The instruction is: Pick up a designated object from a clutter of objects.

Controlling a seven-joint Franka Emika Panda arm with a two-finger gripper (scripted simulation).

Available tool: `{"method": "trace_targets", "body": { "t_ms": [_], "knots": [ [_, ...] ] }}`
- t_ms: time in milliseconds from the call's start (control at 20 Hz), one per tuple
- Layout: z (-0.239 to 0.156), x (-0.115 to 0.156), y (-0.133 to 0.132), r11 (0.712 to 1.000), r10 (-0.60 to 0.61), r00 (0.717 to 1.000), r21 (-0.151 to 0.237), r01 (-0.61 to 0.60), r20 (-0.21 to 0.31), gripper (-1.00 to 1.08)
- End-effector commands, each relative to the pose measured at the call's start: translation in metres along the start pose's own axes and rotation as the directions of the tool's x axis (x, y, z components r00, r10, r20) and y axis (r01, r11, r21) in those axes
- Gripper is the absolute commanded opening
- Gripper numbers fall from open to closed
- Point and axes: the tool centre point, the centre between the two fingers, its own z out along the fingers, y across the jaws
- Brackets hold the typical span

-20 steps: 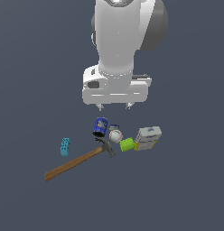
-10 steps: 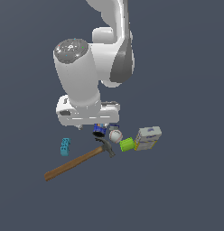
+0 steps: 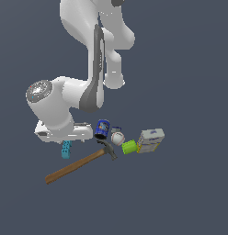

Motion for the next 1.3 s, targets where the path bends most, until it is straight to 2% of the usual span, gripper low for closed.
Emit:
{"method": "trace_targets", "body": {
  "t_ms": [0, 400, 800, 1250],
  "knots": [
    [0.018, -0.004, 0.021, 1.000, -0.004, 1.000, -0.005, 0.004, -0.003, 1.00],
    [0.049, -0.015, 0.056, 1.000, -0.008, 1.000, -0.014, 0.008, -0.003, 1.00],
    [0.057, -0.017, 0.058, 1.000, -0.006, 1.000, -0.015, 0.006, -0.002, 1.00],
    [0.098, -0.017, 0.059, 1.000, -0.007, 1.000, -0.015, 0.007, -0.003, 1.00]
  ]
}}
